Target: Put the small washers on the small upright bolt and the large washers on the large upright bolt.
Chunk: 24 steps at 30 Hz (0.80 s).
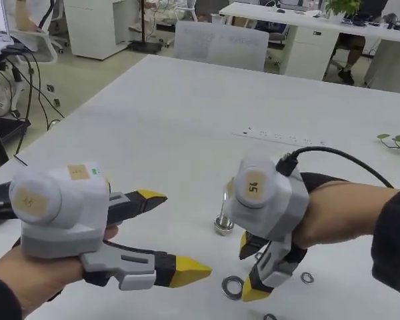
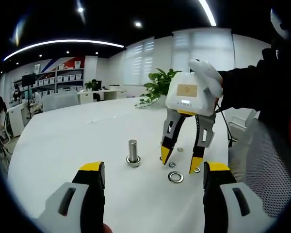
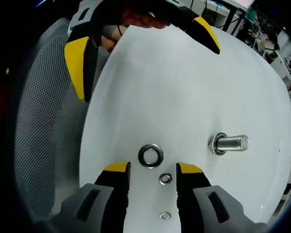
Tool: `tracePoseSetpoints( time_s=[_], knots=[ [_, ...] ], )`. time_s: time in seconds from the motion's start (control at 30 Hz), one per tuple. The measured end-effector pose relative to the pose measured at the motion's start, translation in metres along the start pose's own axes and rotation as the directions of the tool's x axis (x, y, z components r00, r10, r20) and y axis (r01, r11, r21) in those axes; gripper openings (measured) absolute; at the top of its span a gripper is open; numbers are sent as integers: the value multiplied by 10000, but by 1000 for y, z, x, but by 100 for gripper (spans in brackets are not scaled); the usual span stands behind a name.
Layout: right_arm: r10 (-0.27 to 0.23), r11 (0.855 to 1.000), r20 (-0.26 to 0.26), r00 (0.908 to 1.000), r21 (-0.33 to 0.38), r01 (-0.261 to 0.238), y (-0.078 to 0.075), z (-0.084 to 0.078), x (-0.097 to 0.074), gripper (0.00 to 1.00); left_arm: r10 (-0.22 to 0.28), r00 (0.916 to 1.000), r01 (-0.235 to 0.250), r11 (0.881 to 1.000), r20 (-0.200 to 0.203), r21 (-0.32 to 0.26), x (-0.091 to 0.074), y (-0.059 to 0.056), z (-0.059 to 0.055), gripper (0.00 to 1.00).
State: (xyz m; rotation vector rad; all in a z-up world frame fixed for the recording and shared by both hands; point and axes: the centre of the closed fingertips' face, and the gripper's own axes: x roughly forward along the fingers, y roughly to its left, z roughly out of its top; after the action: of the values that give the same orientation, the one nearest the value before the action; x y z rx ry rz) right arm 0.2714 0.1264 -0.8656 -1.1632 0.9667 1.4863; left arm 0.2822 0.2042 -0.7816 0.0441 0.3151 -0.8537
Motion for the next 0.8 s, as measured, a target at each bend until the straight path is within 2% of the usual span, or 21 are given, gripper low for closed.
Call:
tracePoseSetpoints(
  time_s=[0.5, 0.8],
  knots=[
    [341, 9992, -175, 9993, -187, -344, 7, 4, 16, 35, 52, 10000, -52, 10000, 44, -16, -2, -1, 0, 83],
    [211, 9989, -294, 9993, -418, -223, 6, 4, 16, 33, 92, 9999, -92, 10000, 72, -17, -3, -1, 2, 83]
  ],
)
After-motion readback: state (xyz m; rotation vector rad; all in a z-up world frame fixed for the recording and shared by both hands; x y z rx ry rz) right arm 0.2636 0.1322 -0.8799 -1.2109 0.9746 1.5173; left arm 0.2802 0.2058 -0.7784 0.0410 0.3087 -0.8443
